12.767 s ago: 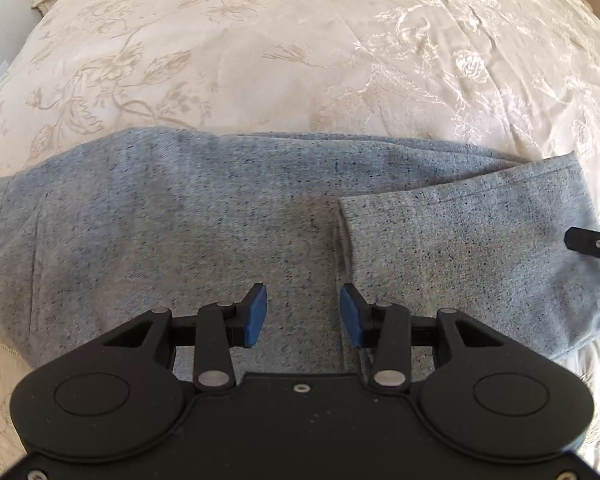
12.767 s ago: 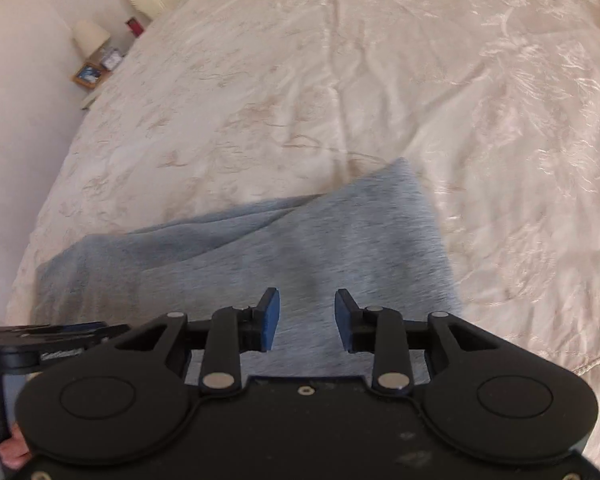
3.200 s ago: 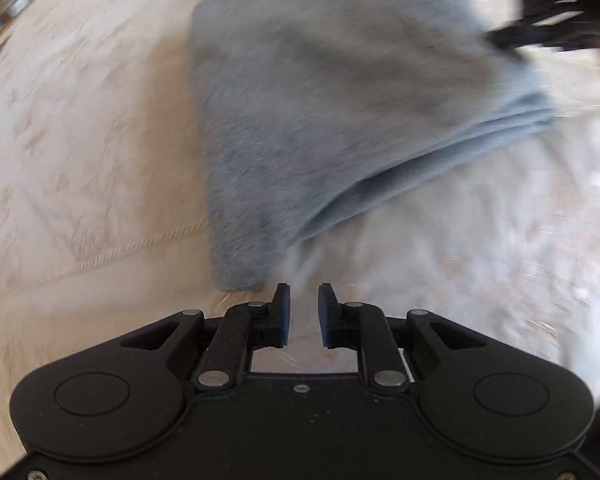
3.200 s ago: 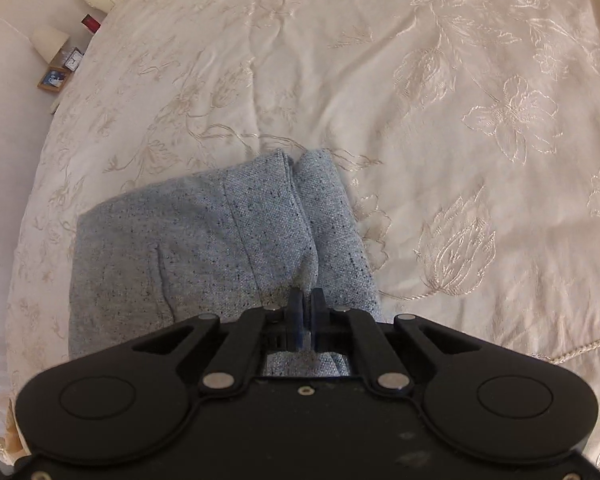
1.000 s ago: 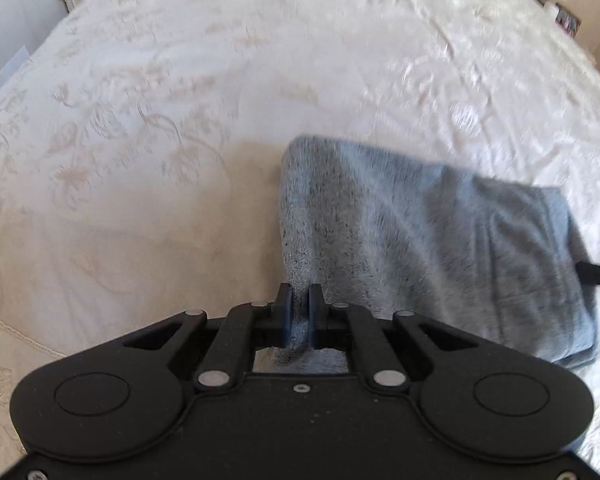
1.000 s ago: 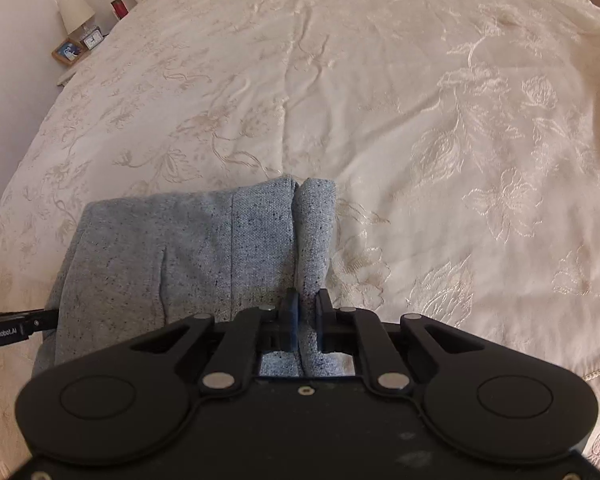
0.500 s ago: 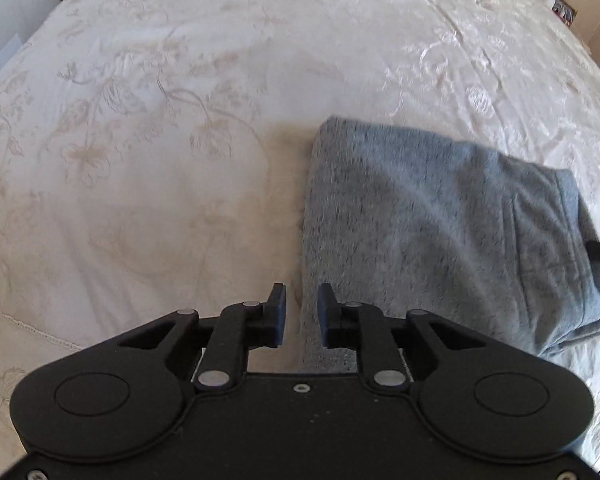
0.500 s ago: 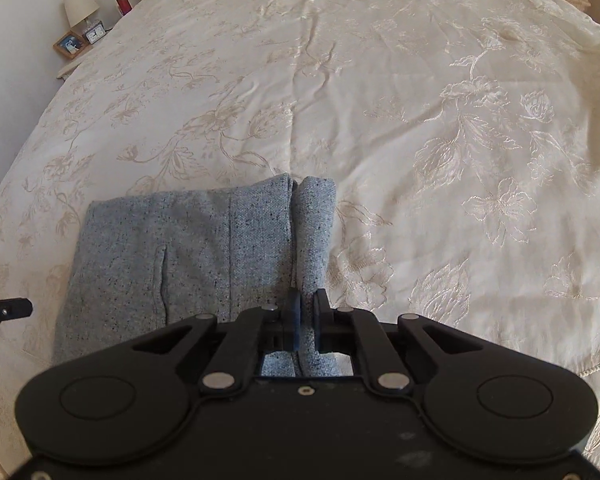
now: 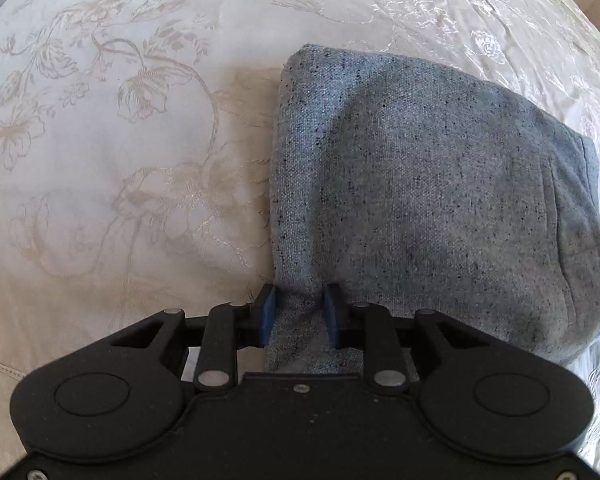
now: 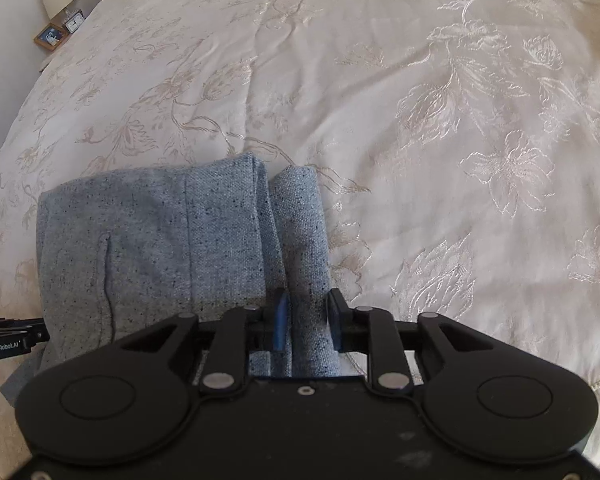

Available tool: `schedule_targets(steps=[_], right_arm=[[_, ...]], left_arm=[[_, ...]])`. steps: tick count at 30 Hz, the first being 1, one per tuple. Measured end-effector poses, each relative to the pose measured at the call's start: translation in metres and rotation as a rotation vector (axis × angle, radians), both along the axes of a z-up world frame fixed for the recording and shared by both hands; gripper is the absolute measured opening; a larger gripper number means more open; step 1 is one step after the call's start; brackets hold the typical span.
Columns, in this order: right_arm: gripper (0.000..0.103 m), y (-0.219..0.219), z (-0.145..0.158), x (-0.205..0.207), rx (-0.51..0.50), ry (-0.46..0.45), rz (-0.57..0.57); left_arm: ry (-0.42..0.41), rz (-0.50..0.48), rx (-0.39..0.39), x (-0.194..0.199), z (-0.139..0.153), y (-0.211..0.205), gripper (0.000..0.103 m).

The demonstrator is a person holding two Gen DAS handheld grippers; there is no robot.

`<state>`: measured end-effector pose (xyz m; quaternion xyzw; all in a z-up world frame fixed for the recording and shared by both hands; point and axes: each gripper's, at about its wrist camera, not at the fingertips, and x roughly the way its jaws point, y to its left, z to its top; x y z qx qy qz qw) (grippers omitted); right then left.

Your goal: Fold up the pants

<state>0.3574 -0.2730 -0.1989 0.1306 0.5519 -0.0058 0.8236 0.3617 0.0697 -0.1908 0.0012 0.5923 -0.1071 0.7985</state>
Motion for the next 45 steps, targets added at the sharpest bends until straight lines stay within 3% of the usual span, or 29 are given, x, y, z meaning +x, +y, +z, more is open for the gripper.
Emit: schedule_targets(steps=[5, 9, 12, 14, 20, 22, 24, 27, 31, 38, 45], right_arm=[[0.037, -0.004, -0.012, 0.000, 0.032, -0.013, 0.006], [0.038, -0.013, -0.016, -0.002, 0.094, -0.016, -0.024], [0.038, -0.018, -0.016, -0.002, 0.117, -0.005, -0.035], [0.038, -0.019, -0.016, -0.001, 0.128, 0.001, -0.036], [0.038, -0.020, -0.017, 0.000, 0.146, 0.007, -0.024], [0.039, -0.021, -0.018, 0.001, 0.160, 0.013, -0.026], [0.038, -0.022, -0.021, 0.004, 0.173, 0.017, -0.028], [0.015, -0.017, -0.015, 0.005, 0.168, 0.001, -0.005], [0.011, -0.001, 0.015, -0.001, 0.108, -0.047, 0.007], [0.011, 0.035, 0.073, -0.017, 0.117, -0.142, 0.037], [0.011, 0.104, 0.111, -0.019, 0.192, -0.176, 0.159]], left_arm=[[-0.008, 0.021, -0.054, -0.003, -0.004, 0.011, 0.035], [0.044, 0.072, -0.128, 0.007, -0.007, 0.029, 0.039], [0.059, 0.171, -0.191, 0.009, -0.003, 0.046, 0.044], [0.033, 0.192, -0.174, 0.007, -0.002, 0.050, 0.050], [-0.007, 0.053, -0.030, 0.016, -0.005, 0.013, 0.056], [0.005, 0.040, -0.024, 0.016, -0.004, 0.007, 0.054], [0.051, 0.031, -0.141, 0.020, -0.001, 0.012, 0.015], [0.034, 0.062, -0.153, 0.012, 0.011, 0.017, 0.012], [-0.073, 0.050, -0.120, -0.007, 0.045, 0.011, 0.010], [-0.181, 0.091, -0.126, -0.031, 0.099, 0.021, 0.010], [-0.233, 0.210, -0.075, -0.045, 0.123, 0.078, 0.010]])
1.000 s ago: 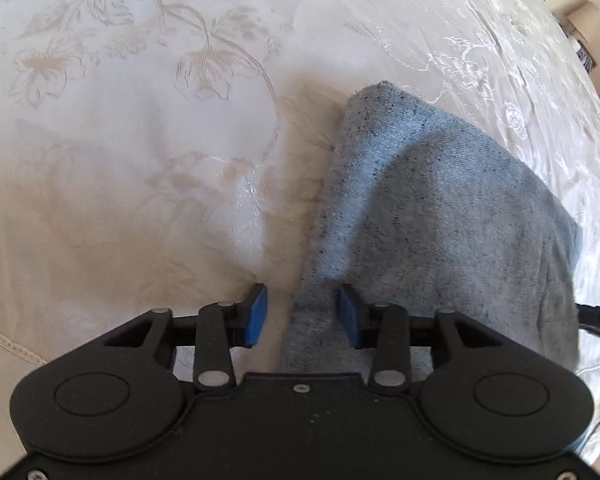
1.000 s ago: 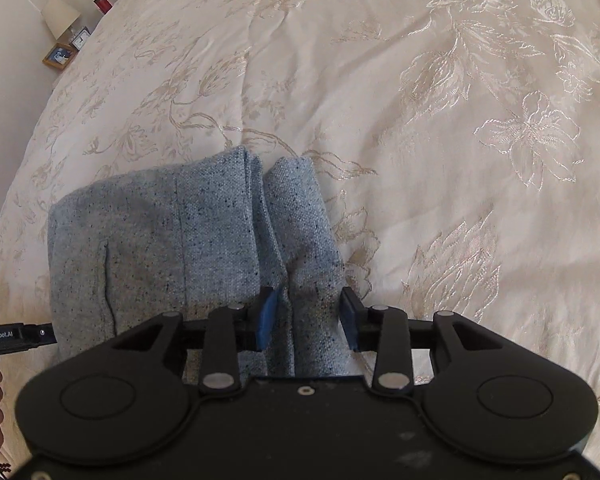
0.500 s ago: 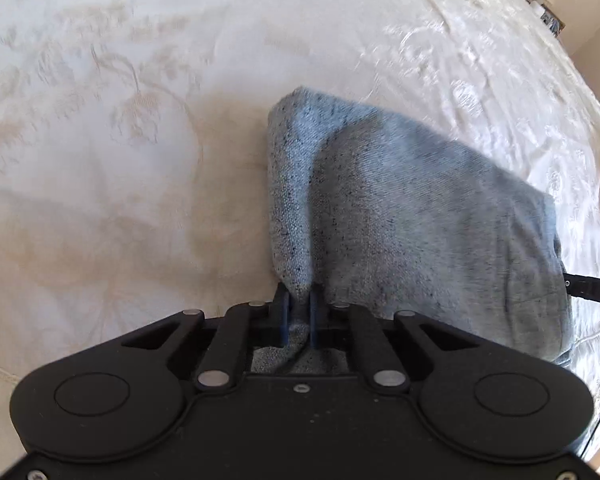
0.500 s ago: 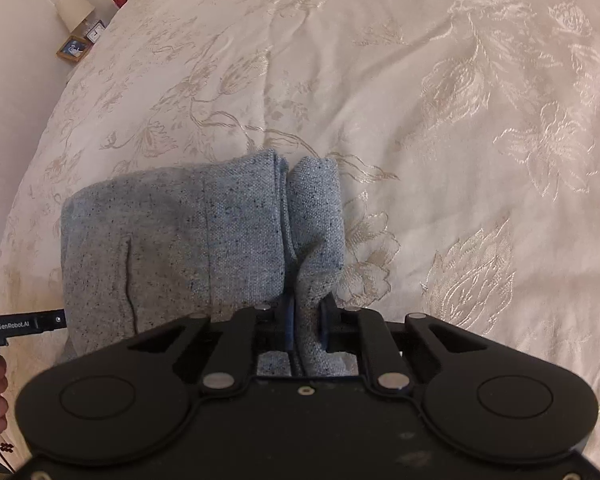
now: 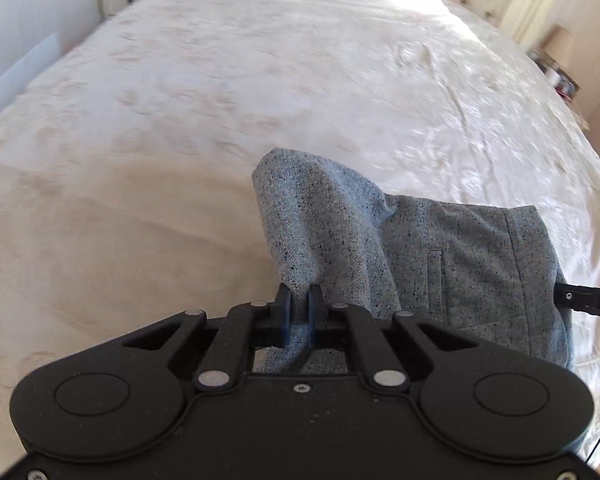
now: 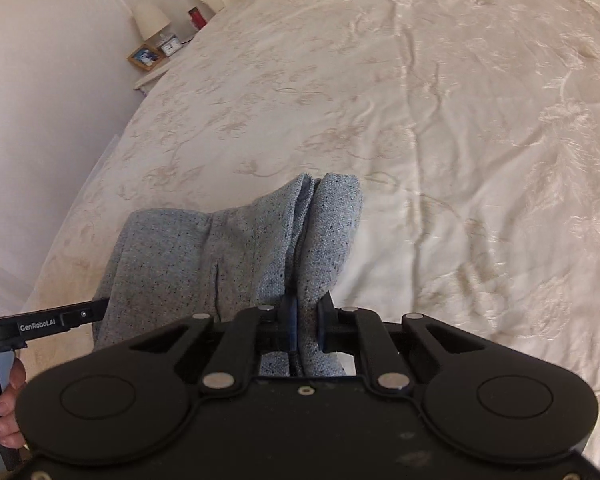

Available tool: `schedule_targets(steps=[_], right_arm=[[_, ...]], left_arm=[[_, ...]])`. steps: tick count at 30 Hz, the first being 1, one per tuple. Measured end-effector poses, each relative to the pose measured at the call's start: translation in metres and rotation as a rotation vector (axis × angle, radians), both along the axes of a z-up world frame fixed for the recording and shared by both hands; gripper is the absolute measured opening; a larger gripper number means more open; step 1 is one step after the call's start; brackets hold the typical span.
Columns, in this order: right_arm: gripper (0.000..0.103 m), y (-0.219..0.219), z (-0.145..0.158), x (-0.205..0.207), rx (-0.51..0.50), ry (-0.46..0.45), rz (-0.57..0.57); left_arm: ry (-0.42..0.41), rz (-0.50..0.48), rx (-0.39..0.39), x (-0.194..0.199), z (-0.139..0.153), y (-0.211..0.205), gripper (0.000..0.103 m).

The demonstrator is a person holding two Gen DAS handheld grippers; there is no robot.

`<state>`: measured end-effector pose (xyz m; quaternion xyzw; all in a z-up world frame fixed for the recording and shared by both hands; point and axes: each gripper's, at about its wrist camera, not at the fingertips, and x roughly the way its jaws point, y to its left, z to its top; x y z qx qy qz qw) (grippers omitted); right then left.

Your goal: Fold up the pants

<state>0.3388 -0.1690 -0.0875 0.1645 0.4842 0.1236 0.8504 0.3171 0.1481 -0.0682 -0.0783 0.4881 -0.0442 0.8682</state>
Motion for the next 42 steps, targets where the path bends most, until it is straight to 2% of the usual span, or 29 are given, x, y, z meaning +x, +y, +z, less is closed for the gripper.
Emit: schedule_targets(steps=[4, 6, 7, 9, 11, 14, 18, 28, 37, 42], right_arm=[[0.011, 0.052, 0.007, 0.011, 0.069, -0.026, 0.061], [0.011, 0.079, 0.002, 0.019, 0.068, -0.037, 0.072], [0.013, 0.092, -0.004, 0.023, 0.039, -0.026, 0.064], [0.017, 0.114, -0.019, 0.032, -0.084, 0.035, 0.030], [0.017, 0.126, -0.024, 0.029, -0.144, 0.027, 0.032], [0.017, 0.142, -0.016, 0.015, -0.165, -0.003, 0.057], [0.018, 0.157, -0.005, -0.008, -0.220, -0.039, 0.074], [0.024, 0.181, 0.029, -0.074, -0.278, -0.090, 0.067], [0.027, 0.174, 0.059, -0.117, -0.257, -0.135, 0.080], [0.029, 0.173, 0.072, -0.136, -0.249, -0.173, 0.097]], left_arm=[[-0.015, 0.056, 0.060, -0.007, 0.004, 0.048, 0.010], [0.005, 0.092, 0.108, -0.006, -0.005, 0.071, 0.018], [0.034, 0.123, 0.159, -0.004, -0.013, 0.080, 0.019], [0.086, 0.196, 0.242, -0.002, -0.028, 0.097, 0.018], [0.112, 0.238, 0.250, -0.006, -0.035, 0.111, 0.018], [0.110, 0.258, 0.241, -0.015, -0.033, 0.120, 0.018], [0.104, 0.231, 0.255, -0.022, -0.024, 0.111, 0.018], [0.076, 0.156, 0.254, -0.051, 0.006, 0.068, 0.022], [0.086, 0.205, 0.195, -0.095, 0.024, 0.043, 0.022], [0.065, 0.206, 0.220, -0.112, 0.033, 0.034, 0.023]])
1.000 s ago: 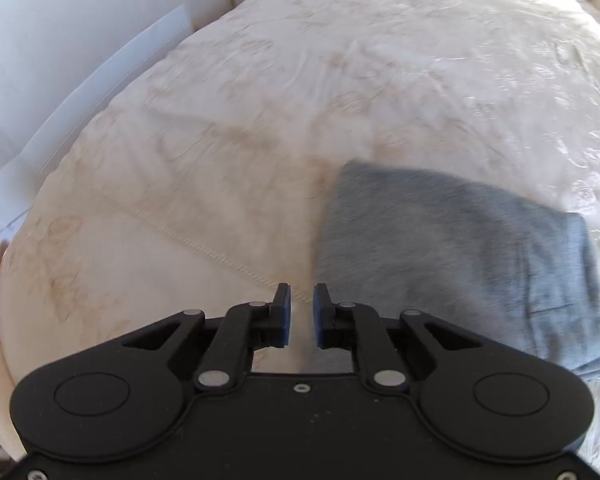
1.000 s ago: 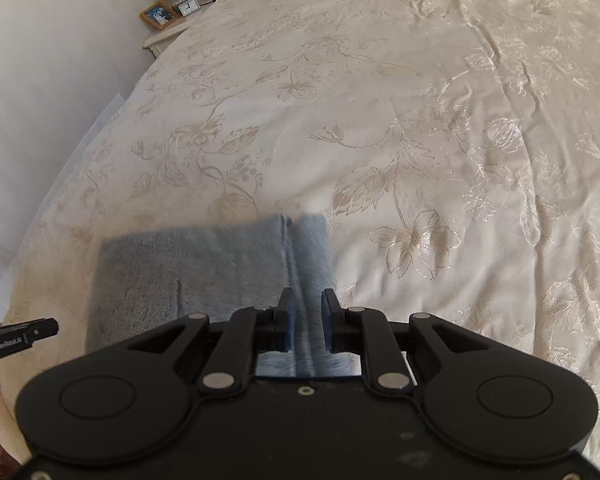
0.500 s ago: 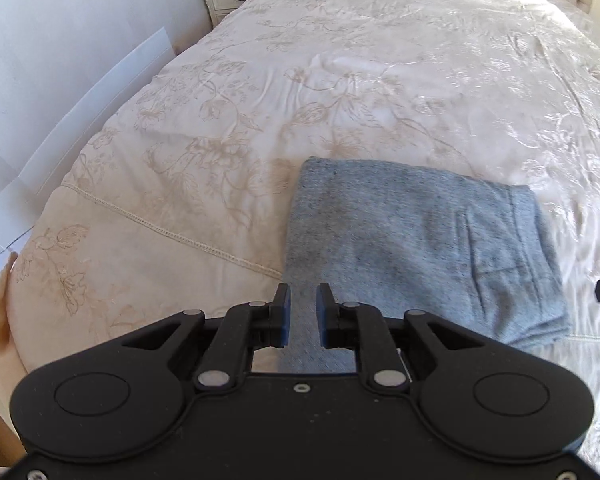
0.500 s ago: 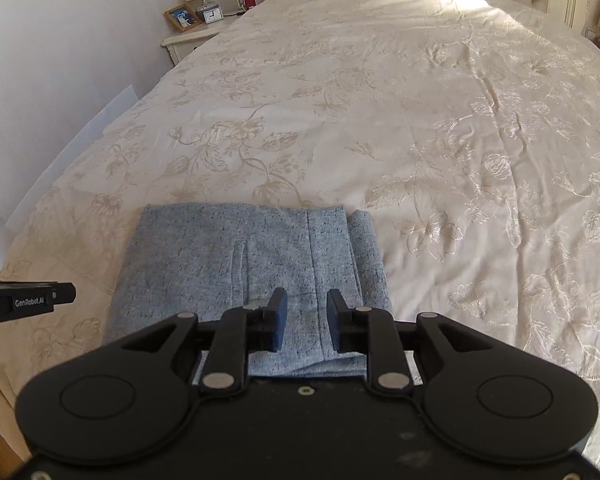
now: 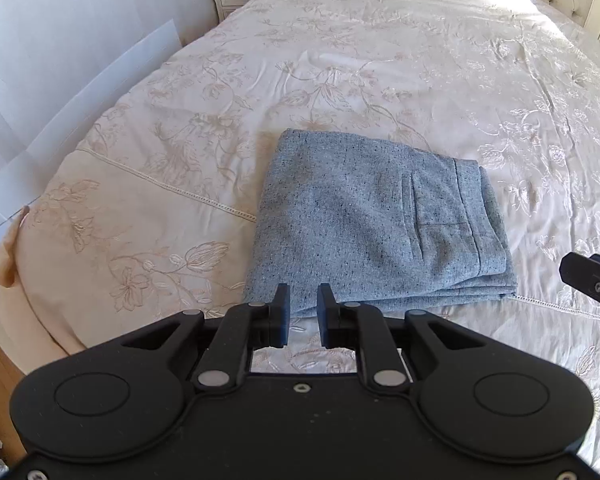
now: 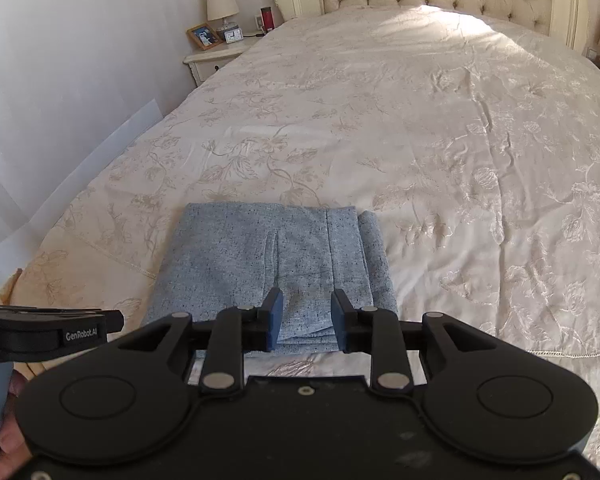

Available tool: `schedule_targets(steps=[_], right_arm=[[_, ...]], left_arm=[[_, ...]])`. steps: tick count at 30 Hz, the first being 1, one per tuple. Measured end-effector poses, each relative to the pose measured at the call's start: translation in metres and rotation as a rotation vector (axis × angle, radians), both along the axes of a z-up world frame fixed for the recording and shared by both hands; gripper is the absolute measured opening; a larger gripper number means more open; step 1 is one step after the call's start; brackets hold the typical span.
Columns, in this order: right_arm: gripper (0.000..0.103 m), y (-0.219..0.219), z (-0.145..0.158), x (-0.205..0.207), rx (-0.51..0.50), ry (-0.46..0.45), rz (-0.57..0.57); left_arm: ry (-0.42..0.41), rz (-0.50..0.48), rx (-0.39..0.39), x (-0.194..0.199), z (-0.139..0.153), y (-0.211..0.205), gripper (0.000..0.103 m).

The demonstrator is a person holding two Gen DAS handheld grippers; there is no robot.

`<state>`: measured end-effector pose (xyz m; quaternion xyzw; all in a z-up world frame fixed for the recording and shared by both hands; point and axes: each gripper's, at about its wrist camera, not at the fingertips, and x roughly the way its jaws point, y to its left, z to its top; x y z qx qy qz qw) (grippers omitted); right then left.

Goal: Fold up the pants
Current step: 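Release the folded sweatpants and pull both open tools back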

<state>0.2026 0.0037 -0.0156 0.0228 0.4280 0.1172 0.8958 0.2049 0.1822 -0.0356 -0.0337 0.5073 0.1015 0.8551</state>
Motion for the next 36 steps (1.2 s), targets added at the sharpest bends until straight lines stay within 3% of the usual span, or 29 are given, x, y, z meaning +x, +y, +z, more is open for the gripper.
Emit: schedule_targets(steps=[12, 36], right_arm=[[0.031, -0.002, 0.013, -0.019, -0.003, -0.043, 0.029], [0.032, -0.004, 0.019, -0.029, -0.007, -0.051, 0.023]], left_arm=[[0.000, -0.004, 0.004, -0.021, 0.006, -0.013, 0.023], [-0.005, 0.003, 0.026, -0.027, 0.010, -0.022, 0.023]])
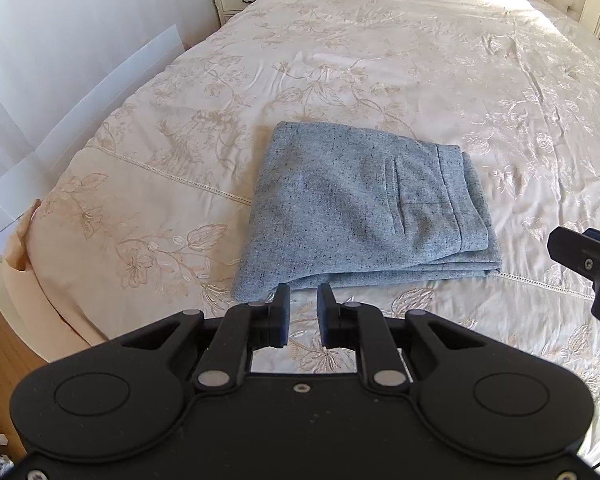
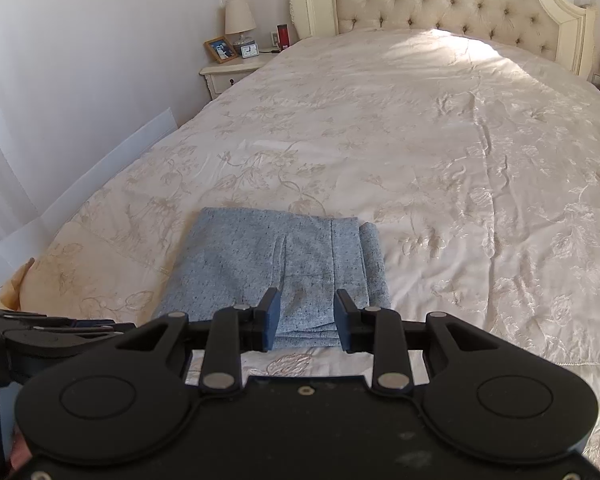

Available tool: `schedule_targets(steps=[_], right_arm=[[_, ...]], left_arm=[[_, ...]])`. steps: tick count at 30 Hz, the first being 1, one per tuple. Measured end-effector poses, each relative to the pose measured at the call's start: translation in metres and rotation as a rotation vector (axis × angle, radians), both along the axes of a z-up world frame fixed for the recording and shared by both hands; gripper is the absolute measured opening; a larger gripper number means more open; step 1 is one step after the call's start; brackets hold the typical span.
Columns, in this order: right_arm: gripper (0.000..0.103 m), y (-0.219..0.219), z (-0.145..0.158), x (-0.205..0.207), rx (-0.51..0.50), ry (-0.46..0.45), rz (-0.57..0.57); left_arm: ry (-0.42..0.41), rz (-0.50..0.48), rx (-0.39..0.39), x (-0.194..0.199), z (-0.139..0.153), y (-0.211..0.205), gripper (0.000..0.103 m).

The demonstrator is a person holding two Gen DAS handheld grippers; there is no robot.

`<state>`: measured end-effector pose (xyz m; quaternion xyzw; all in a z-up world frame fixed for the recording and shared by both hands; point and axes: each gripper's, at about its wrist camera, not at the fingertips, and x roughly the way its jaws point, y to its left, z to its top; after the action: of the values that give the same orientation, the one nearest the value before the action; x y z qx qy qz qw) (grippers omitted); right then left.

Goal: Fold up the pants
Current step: 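Release the folded sweatpants and pull both open tools back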

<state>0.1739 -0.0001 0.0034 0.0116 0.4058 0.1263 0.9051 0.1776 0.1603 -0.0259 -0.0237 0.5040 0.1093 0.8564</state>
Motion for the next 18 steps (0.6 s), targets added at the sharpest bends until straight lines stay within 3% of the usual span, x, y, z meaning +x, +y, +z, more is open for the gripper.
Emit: schedule_targets(steps=[18], right_arm=[[0.032, -0.001, -0.015, 0.005, -0.031, 0.094, -0.012]], left_arm=[[-0.022, 0.007, 0.024, 0.001, 0.003, 0.000, 0.023]])
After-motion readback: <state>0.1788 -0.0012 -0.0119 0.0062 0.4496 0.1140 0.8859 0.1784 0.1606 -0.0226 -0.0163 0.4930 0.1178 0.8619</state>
